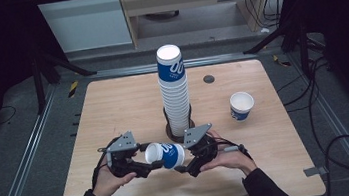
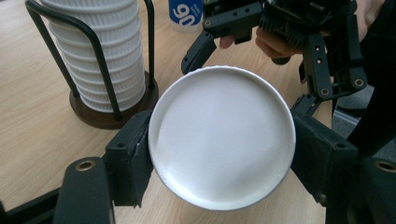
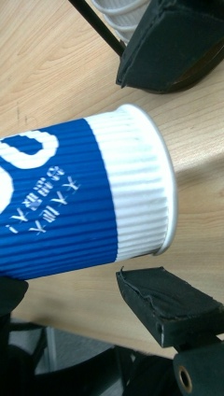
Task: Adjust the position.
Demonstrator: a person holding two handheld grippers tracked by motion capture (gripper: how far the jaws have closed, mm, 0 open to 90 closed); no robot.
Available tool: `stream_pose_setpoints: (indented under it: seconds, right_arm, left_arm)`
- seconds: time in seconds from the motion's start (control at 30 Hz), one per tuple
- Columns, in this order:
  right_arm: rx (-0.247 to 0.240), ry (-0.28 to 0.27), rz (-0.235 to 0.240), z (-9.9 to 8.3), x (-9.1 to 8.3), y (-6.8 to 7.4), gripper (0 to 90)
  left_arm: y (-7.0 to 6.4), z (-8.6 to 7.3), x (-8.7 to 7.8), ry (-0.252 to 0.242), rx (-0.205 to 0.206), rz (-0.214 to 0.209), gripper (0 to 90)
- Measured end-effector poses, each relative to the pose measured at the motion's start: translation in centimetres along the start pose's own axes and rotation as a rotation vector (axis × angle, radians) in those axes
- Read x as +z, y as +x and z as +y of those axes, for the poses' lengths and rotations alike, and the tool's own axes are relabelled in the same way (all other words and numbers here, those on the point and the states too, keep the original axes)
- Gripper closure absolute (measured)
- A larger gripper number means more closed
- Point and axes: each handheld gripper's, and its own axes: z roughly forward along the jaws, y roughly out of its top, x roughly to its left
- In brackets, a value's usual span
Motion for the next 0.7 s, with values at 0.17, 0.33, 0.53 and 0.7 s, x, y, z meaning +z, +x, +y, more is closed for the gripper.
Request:
stream_pose_setpoints:
  seconds: [0.17, 0.33, 0.53, 0.7]
  right_arm:
    - [0.009, -0.022, 0.017, -0.1, 0.3, 0.0, 6.7]
    - [0.000, -0.024, 0.041, -0.1, 1.1, 0.3, 7.9]
    - [-0.006, -0.031, 0.051, -0.3, 1.0, 0.3, 14.7]
    - [-0.010, -0.027, 0.056, -0.3, 0.8, 0.3, 16.0]
  left_arm:
    - [-0.3, 0.1, 0.1, -0.033, -0.002, -0.026, 28.2]
    - [-0.6, 0.1, 0.6, -0.034, 0.008, -0.039, 28.2]
    - [-0.5, 0.0, 0.7, -0.025, -0.002, -0.057, 28.0]
    - [-0.5, 0.0, 0.7, -0.012, -0.003, -0.055, 25.5]
